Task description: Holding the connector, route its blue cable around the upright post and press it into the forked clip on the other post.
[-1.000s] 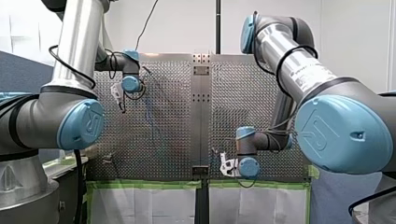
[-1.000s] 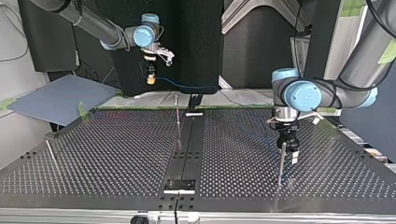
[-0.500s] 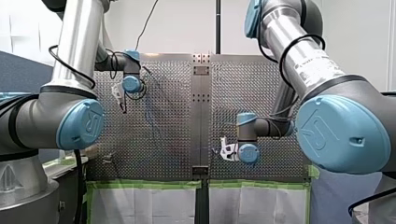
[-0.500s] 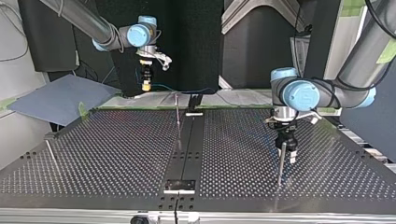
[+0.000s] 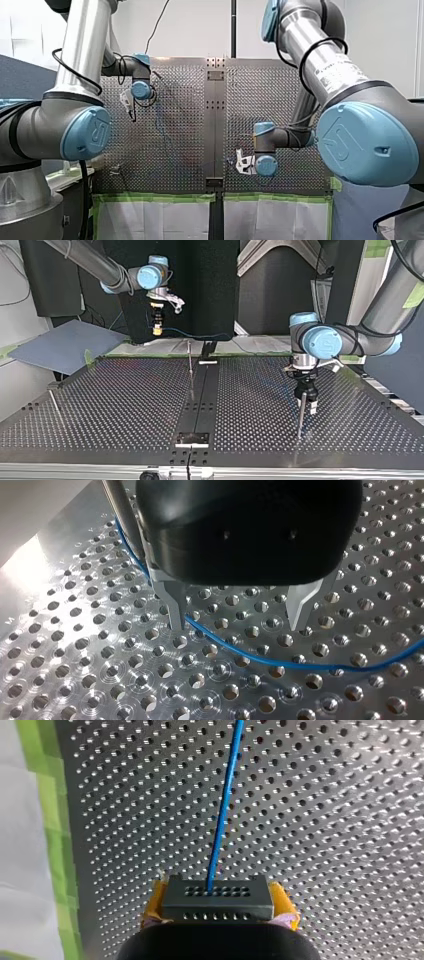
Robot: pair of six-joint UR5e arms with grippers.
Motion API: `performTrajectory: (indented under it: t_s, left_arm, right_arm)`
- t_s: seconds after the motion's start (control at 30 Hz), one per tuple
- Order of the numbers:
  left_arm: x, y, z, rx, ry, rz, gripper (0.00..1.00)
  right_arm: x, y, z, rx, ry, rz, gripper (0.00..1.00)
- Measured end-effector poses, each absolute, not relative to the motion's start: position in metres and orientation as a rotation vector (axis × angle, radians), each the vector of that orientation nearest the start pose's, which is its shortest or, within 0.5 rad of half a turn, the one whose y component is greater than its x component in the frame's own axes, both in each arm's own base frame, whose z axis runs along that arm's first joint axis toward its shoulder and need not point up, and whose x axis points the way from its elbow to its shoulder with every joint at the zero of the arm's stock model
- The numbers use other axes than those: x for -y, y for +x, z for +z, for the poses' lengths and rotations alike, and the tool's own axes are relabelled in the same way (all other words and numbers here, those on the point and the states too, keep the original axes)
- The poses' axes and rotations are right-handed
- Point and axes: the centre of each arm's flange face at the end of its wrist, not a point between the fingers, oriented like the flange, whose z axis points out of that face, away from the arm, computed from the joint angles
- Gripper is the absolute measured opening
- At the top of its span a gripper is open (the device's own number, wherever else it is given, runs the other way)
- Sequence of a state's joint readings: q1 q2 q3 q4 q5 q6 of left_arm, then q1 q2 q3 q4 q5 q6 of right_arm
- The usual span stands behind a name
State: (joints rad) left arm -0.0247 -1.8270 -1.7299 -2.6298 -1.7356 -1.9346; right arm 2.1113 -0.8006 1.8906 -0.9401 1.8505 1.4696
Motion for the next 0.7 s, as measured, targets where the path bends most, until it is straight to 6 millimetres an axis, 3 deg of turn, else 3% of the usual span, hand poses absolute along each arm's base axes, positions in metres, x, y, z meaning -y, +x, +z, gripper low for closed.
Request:
performTrajectory:
  t_s: [0.17,0.47,0.7]
  left_arm:
    - [0.133,0.569,0.324,-1.438,-0.398,-0.213,1.0]
    - [0.13,0.557,0.312,-1.494,-0.487,-0.197,1.0]
    - [0.116,0.53,0.303,-1.561,-0.522,-0.086,1.0]
  right_arm:
    - [0.42,0.376,-0.005,1.041,1.585,1.201,0.08]
    - [0.419,0.376,-0.008,1.041,1.587,1.2,0.08]
    - [0.419,0.376,-0.008,1.04,1.586,1.205,0.08]
